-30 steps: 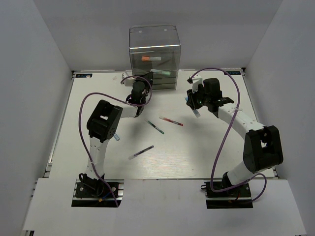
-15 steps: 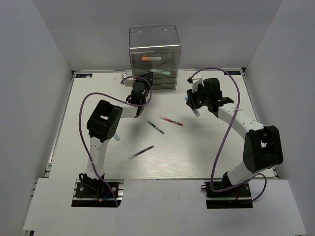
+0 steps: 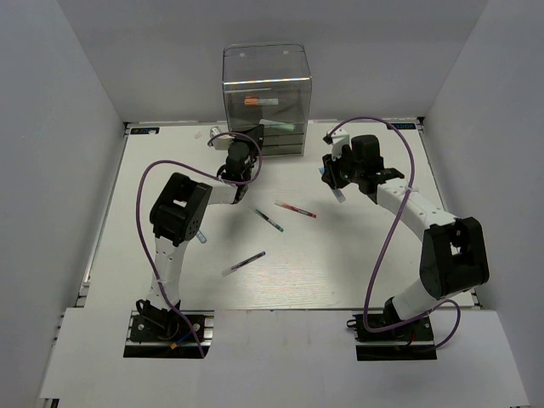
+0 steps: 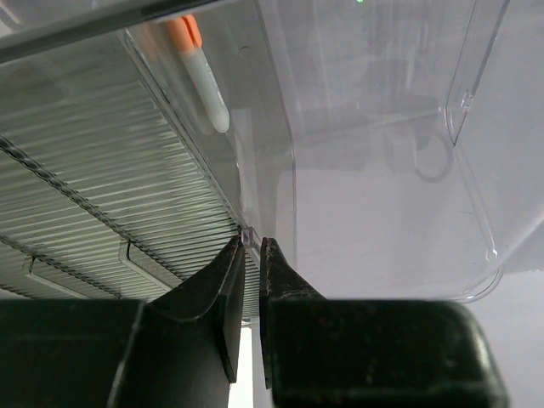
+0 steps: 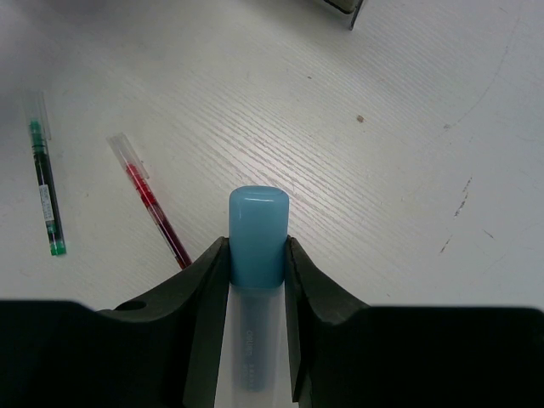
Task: Sort the stationery into containers
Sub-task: Open the storage box at the center of the board.
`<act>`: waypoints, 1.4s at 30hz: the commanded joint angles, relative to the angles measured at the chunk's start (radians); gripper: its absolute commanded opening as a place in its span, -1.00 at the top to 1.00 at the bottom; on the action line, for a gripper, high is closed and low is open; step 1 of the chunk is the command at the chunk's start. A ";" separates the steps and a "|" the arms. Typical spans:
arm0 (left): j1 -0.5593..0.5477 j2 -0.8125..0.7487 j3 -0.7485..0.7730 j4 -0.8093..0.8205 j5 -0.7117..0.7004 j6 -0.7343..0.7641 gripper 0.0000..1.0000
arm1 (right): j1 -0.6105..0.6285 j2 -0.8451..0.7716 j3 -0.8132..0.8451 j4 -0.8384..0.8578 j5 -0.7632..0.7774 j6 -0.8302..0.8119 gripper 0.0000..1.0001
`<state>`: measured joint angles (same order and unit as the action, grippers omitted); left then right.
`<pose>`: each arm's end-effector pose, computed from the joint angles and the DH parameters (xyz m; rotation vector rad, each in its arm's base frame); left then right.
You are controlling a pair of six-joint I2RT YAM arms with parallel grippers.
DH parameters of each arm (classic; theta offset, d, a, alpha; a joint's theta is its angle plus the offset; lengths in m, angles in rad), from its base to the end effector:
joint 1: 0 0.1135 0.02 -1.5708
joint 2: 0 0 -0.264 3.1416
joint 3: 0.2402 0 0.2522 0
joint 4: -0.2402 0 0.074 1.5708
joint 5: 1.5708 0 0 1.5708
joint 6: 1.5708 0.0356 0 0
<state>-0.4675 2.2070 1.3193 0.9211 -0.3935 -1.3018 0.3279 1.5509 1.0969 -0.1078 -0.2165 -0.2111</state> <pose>0.4390 -0.2063 0.1773 -0.9572 1.3397 -1.0864 0.3320 0.1210 0.2660 -0.6899 2.0179 0.2995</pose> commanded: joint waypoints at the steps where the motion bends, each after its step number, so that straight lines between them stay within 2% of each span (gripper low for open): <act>1: -0.013 -0.105 0.014 0.136 0.018 0.004 0.69 | 0.002 -0.022 0.003 0.037 -0.020 0.001 1.00; 33: -0.022 -0.191 -0.025 0.124 0.036 0.004 0.69 | 0.005 -0.012 0.008 0.037 -0.018 -0.005 1.00; 42: -0.022 -0.210 -0.025 0.124 0.027 0.004 0.62 | 0.007 -0.011 0.009 0.037 -0.021 -0.004 1.00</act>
<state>-0.4801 2.1586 1.2705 0.8970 -0.3775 -1.2984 0.3294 1.5509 1.0969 -0.1078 -0.2199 -0.2127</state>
